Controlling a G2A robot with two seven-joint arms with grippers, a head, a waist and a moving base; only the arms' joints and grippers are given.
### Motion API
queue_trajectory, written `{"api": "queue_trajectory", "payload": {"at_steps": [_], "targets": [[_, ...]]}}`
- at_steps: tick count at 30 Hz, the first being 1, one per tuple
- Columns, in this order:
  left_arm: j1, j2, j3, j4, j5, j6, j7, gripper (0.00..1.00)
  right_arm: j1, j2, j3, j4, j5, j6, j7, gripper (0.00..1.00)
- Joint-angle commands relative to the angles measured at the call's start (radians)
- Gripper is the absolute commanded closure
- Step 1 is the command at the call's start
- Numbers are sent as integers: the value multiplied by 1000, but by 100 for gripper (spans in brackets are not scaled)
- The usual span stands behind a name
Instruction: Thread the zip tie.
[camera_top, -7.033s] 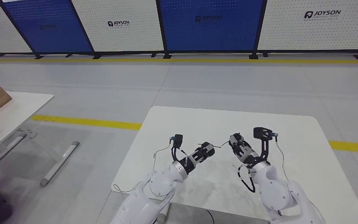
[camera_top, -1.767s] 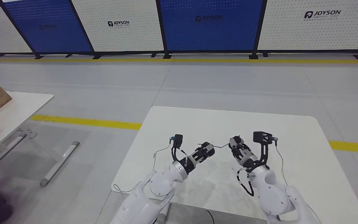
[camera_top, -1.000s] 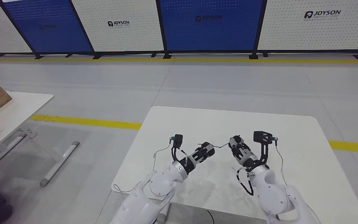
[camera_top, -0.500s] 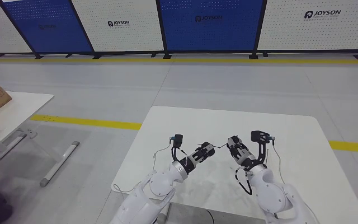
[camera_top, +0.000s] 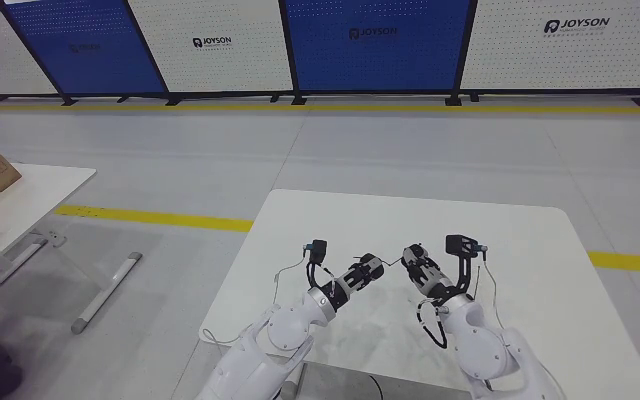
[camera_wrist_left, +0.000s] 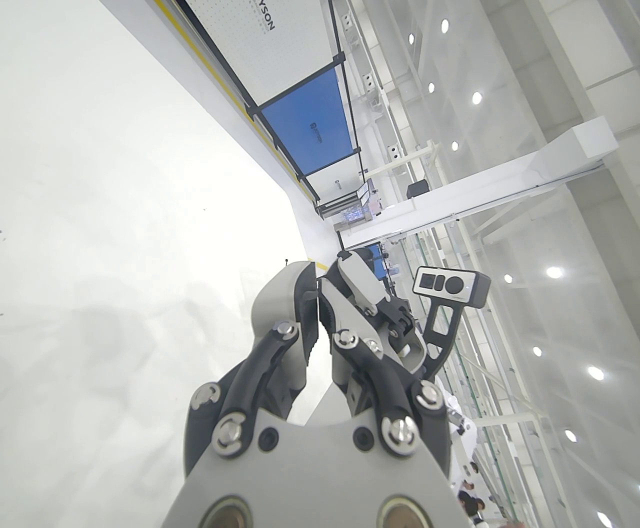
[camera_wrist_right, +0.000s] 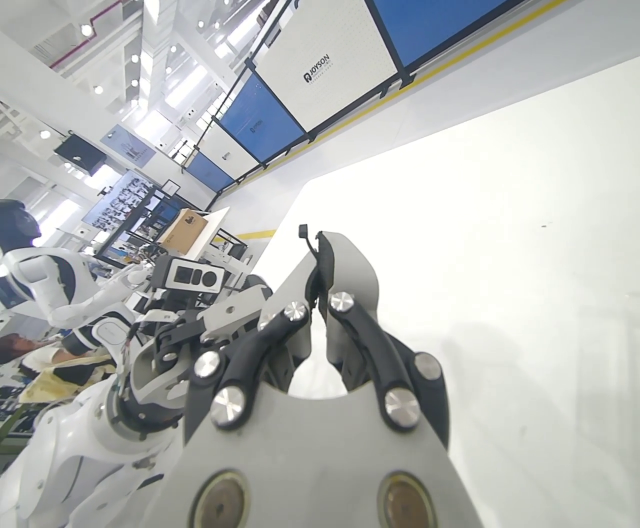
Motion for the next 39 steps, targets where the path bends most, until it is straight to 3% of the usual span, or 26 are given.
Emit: {"api": "queue_trajectory", "payload": {"at_steps": [1,8,22,24,27,39], "targets": [[2,-1,-2,1,-17,-2,10,100,-5,0,4,-3,5,-1,-9,100],[9,-1,-9,4,-68,-29,12,100,-19,0,11,-13,13,-15,-33,100],[5,2,4,-4,-55,-24,7,100,-8,0,14,-12,6,-2,12,100],[3,2,5,-4,-52,-21,7,100,-8,0,16,-14,8,-2,16,96],[-2,2,7,-6,-49,-16,10,100,-8,1,21,-18,11,-7,25,81],[-11,3,13,2,-50,-13,17,100,-6,2,20,-18,0,-11,40,83]]}}
